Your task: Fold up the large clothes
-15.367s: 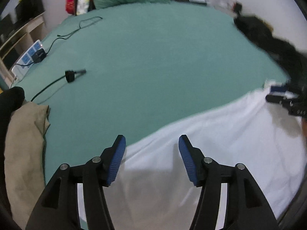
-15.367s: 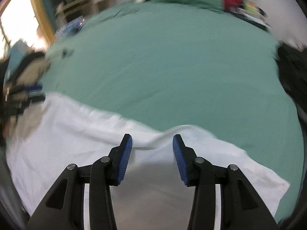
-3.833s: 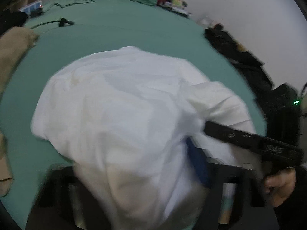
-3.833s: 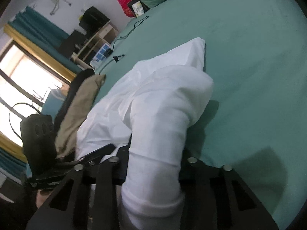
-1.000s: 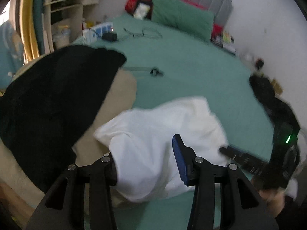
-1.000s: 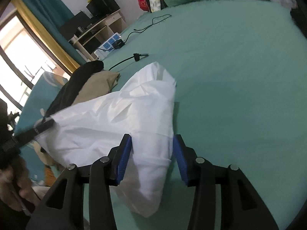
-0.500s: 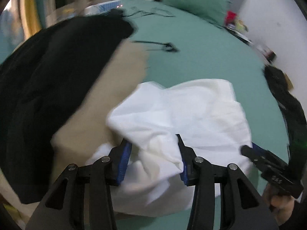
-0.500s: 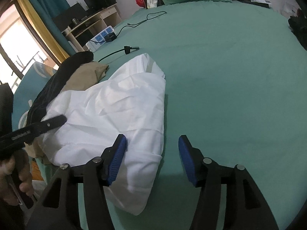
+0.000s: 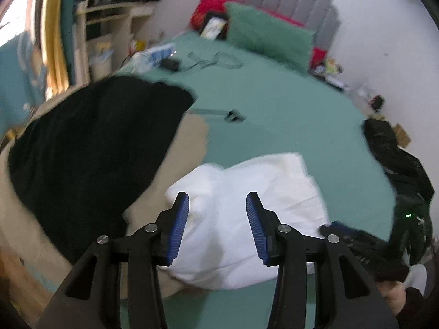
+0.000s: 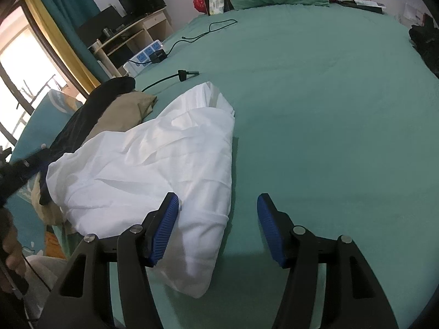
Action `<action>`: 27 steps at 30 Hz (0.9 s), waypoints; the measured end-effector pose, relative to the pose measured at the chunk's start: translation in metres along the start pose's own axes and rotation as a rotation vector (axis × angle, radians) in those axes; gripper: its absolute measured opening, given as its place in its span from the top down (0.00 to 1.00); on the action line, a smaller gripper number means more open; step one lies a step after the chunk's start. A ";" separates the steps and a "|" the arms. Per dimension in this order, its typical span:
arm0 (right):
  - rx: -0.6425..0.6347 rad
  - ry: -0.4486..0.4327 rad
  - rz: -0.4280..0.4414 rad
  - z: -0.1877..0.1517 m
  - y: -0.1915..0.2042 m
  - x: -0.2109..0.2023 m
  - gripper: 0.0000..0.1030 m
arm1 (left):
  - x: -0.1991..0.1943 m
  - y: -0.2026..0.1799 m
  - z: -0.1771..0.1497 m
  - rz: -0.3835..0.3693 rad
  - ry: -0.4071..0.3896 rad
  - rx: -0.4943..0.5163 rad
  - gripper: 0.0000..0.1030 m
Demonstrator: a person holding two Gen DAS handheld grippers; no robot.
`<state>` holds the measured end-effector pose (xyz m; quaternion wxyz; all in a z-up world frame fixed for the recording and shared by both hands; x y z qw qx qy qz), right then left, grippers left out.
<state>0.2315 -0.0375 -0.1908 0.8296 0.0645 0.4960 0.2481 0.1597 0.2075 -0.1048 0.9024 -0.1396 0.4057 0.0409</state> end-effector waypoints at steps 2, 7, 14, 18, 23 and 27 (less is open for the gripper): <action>0.000 0.000 -0.003 0.000 0.000 -0.003 0.42 | -0.001 -0.017 0.004 -0.041 -0.023 0.039 0.55; -0.010 0.009 -0.017 -0.004 0.000 -0.005 0.42 | 0.038 -0.046 -0.012 -0.124 0.090 0.100 0.55; -0.011 0.034 0.008 -0.014 -0.002 0.002 0.38 | 0.096 -0.020 -0.054 -0.083 0.270 0.013 0.55; -0.036 0.047 -0.002 -0.019 0.002 0.009 0.34 | 0.097 -0.021 -0.059 -0.052 0.249 0.018 0.55; -0.040 0.056 0.002 -0.021 0.002 0.008 0.34 | 0.090 -0.018 -0.065 -0.039 0.228 -0.004 0.55; -0.041 0.061 -0.003 -0.023 0.002 0.002 0.34 | 0.078 -0.019 -0.067 -0.018 0.220 -0.016 0.55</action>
Point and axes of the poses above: each gripper's, at about its wrist camera, not at the fingertips, and x roughly the way its jaws point, y to its left, z to its top, the point moved 4 cm from there along x, roughly the way its jaws point, and after that the axes turned 2 degrees about y, right-handed, at the moved point
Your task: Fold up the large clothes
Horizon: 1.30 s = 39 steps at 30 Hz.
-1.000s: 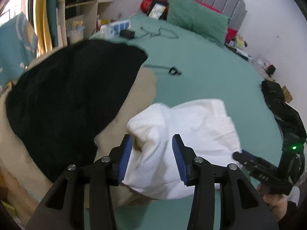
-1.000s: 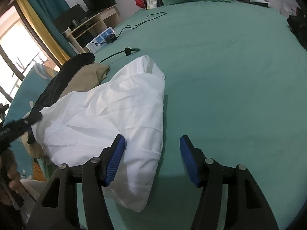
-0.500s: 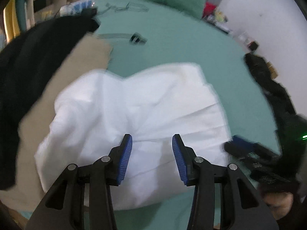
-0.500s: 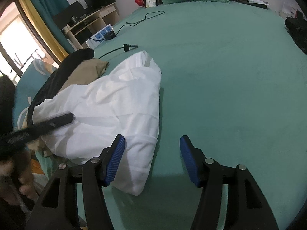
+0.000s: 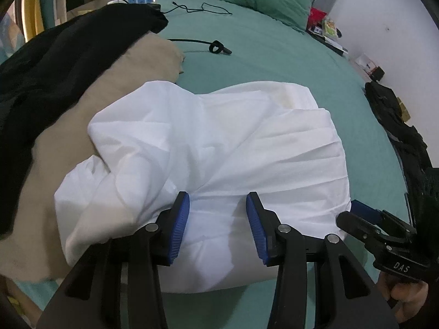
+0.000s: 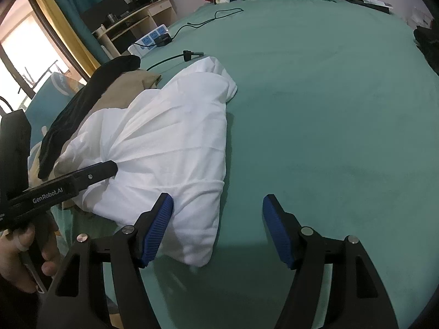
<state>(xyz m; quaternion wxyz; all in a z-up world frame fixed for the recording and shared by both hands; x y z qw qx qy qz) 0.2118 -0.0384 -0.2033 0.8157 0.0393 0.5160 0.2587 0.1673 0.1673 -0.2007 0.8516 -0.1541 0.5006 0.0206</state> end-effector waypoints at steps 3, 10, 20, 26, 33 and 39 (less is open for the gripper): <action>0.007 0.008 -0.001 -0.002 0.000 -0.004 0.34 | -0.006 -0.002 -0.006 0.013 -0.004 -0.017 0.55; 0.040 0.065 0.012 -0.012 -0.005 -0.011 0.34 | -0.021 -0.011 -0.022 0.014 0.000 -0.037 0.55; 0.048 0.046 -0.001 -0.029 -0.011 -0.046 0.34 | -0.054 -0.021 -0.041 -0.013 -0.038 -0.082 0.53; 0.051 0.026 -0.011 -0.040 -0.016 -0.073 0.34 | -0.071 -0.042 -0.042 -0.006 -0.058 -0.035 0.53; 0.046 0.000 -0.043 -0.050 -0.021 -0.103 0.34 | -0.104 -0.077 -0.046 -0.014 -0.114 0.015 0.53; 0.029 -0.033 -0.074 -0.058 -0.029 -0.132 0.34 | -0.127 -0.105 -0.051 -0.032 -0.140 0.064 0.53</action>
Point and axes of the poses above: each gripper's, at about its wrist camera, not at the fingertips, and x roughly the way its jaws point, y to its left, z to its top, the point moved 4 cm from there along x, roughly the way its jaws point, and after that the axes turned 2 degrees about y, right-handed, at the moved point
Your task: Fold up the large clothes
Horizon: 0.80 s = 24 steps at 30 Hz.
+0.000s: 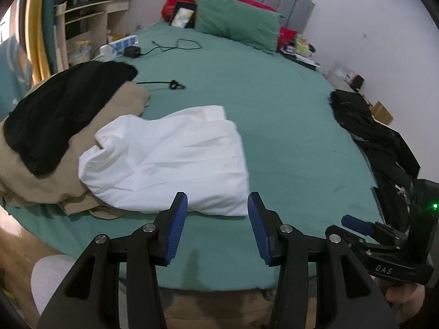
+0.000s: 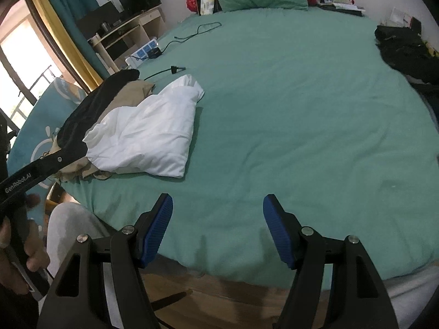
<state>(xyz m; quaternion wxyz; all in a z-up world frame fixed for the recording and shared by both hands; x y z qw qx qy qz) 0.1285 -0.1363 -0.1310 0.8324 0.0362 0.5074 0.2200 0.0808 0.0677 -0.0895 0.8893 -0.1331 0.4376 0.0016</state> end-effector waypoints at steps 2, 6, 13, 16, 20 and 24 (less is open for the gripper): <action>-0.001 -0.015 -0.011 -0.002 -0.004 -0.011 0.33 | -0.007 -0.009 -0.001 -0.002 -0.011 0.018 0.53; 0.000 -0.037 -0.031 -0.006 -0.012 -0.030 0.31 | -0.023 -0.027 -0.005 -0.014 -0.025 0.054 0.53; -0.005 -0.087 -0.065 -0.005 -0.022 -0.060 0.30 | -0.053 -0.048 -0.001 -0.002 -0.111 0.097 0.44; -0.001 -0.108 -0.081 -0.003 -0.027 -0.073 0.30 | -0.066 -0.055 0.005 0.018 -0.148 0.100 0.41; 0.008 -0.169 -0.089 0.005 -0.028 -0.096 0.30 | -0.084 -0.065 0.013 0.019 -0.200 0.116 0.41; 0.000 -0.220 -0.109 0.013 -0.025 -0.117 0.30 | -0.104 -0.076 0.020 0.053 -0.273 0.162 0.41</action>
Point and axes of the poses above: each gripper's, at about its wrist camera, not at the fingertips, and x roughly the way its jaws point, y to its left, z to its top, the point moved 4 cm from there along x, roughly the way its jaws point, and after that the axes turned 2 degrees about y, right-handed, at the moved point
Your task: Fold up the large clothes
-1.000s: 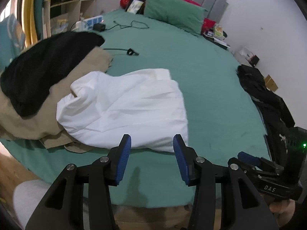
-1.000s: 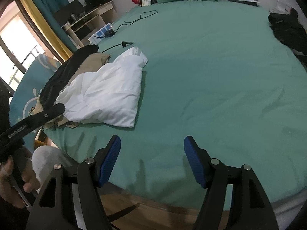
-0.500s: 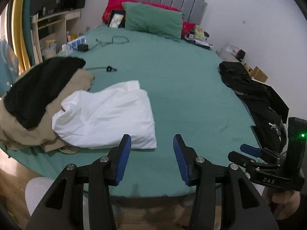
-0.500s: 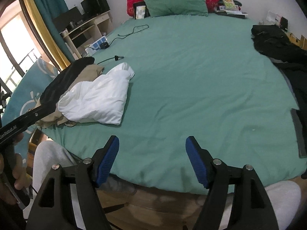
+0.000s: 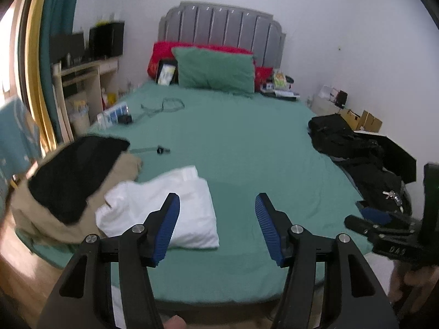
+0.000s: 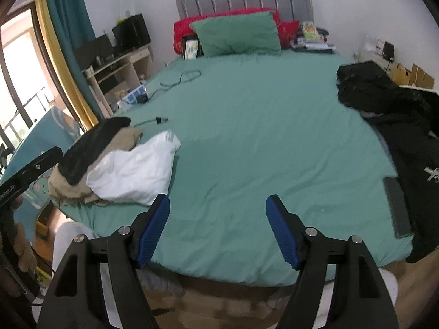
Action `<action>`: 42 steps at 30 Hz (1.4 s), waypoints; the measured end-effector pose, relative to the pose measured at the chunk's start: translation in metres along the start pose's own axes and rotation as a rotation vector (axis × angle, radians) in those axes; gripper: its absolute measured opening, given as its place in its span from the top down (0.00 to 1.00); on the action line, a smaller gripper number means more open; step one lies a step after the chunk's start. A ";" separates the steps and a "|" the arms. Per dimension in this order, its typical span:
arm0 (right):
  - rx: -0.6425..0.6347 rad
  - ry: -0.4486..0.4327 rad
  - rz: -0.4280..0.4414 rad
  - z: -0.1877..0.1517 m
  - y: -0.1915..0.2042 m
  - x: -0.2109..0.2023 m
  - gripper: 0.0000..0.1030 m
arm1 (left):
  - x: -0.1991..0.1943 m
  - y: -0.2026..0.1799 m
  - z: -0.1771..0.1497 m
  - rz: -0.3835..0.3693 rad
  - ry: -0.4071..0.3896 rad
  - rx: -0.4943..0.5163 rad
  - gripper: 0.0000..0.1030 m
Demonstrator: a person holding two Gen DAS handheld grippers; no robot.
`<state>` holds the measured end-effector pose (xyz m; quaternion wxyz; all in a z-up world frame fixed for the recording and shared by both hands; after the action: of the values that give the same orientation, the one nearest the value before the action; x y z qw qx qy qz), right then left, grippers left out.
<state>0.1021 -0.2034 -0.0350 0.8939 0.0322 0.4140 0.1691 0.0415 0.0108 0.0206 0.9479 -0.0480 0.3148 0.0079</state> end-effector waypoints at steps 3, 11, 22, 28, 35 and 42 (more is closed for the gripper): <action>-0.013 -0.033 -0.011 0.007 0.004 -0.012 0.30 | -0.013 -0.007 0.008 0.009 -0.051 0.026 0.41; -0.052 -0.122 -0.039 0.025 0.011 -0.046 0.29 | -0.044 -0.017 0.026 0.019 -0.197 0.076 0.41; -0.124 -0.284 -0.053 0.044 0.032 -0.098 0.25 | -0.083 -0.018 0.047 -0.001 -0.318 0.069 0.35; -0.147 -0.361 -0.030 0.051 0.047 -0.124 0.20 | -0.102 -0.014 0.055 -0.010 -0.385 0.040 0.28; -0.193 -0.459 -0.032 0.055 0.059 -0.155 0.19 | -0.125 -0.009 0.058 0.032 -0.464 0.007 0.27; -0.223 -0.553 -0.027 0.054 0.070 -0.173 0.19 | -0.145 -0.007 0.059 -0.011 -0.511 -0.015 0.24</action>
<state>0.0194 -0.1905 0.1406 0.9729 -0.0272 0.1340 0.1864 -0.0391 0.0118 0.1554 0.9964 -0.0533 0.0644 0.0171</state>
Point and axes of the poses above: each gripper's, at about its wrist camera, not at the fingertips, and x roughly the way its jaws point, y to its left, z to its top, the point moved 4 cm from there along x, roughly the way its jaws point, and after that the axes turned 2 degrees about y, right-handed, at the moved point
